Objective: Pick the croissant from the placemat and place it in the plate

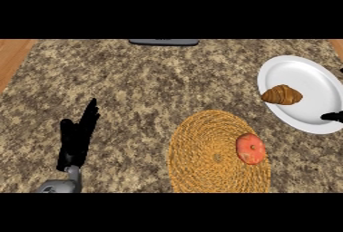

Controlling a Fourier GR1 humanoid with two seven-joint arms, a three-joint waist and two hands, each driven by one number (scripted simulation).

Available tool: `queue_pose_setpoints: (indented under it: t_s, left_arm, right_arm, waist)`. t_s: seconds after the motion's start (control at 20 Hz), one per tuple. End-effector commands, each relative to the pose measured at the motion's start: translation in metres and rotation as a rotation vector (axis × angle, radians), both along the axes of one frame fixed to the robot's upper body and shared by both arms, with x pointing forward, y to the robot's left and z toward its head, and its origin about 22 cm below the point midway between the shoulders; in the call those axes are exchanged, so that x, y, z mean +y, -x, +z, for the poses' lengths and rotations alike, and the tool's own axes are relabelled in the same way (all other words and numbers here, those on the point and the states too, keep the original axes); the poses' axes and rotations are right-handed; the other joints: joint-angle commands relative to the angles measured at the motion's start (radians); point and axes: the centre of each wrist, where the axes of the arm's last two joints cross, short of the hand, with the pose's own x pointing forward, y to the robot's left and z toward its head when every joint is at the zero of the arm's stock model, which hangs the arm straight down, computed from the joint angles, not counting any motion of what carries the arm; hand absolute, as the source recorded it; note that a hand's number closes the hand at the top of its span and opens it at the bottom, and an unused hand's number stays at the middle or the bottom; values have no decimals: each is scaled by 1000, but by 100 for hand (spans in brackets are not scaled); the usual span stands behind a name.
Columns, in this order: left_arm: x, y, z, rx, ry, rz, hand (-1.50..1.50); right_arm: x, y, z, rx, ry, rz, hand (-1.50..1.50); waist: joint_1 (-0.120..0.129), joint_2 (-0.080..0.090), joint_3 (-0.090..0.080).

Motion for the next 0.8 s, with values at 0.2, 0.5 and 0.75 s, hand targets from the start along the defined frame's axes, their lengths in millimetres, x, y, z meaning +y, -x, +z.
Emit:
queue_pose_setpoints:
  t_s: [0.2, 0.5, 0.75]
  left_arm:
    - [9, -1, 7, 0, 15, -9, 0]
    - [-5, -9, -1, -16, 4, -6, 0]
    - [3, -10, 6, -16, -5, -4, 0]
  right_arm:
    - [-22, 20, 0, 7, 16, -30, -150]
    - [-18, 16, 0, -1, 47, -61, -150]
    - [-24, 29, -9, -16, 29, -108, -150]
  waist:
    - [8, 3, 1]
    - [12, 9, 2]
    - [12, 8, 3]
